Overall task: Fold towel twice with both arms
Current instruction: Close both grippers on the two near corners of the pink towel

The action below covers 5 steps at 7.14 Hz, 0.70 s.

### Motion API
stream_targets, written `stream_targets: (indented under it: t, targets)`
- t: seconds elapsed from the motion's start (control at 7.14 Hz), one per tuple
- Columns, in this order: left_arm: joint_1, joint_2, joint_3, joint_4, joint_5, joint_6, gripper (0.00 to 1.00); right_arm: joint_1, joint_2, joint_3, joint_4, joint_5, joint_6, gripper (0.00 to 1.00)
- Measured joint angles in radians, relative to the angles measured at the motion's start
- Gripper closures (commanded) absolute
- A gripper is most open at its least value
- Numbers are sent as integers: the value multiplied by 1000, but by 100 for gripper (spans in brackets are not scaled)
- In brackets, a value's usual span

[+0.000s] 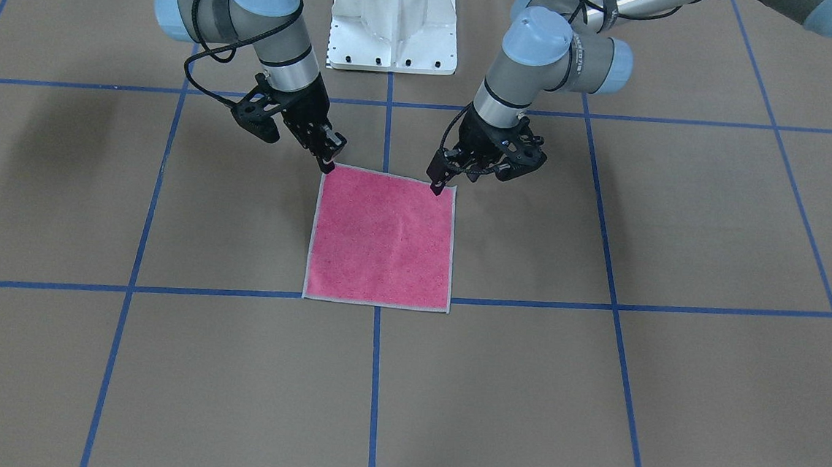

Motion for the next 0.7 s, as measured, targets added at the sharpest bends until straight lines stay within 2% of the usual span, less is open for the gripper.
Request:
stream_targets:
  t: [0.7]
  targets:
    - [12, -8, 32, -16, 2, 0, 43, -1, 0, 1, -15, 1, -3, 100]
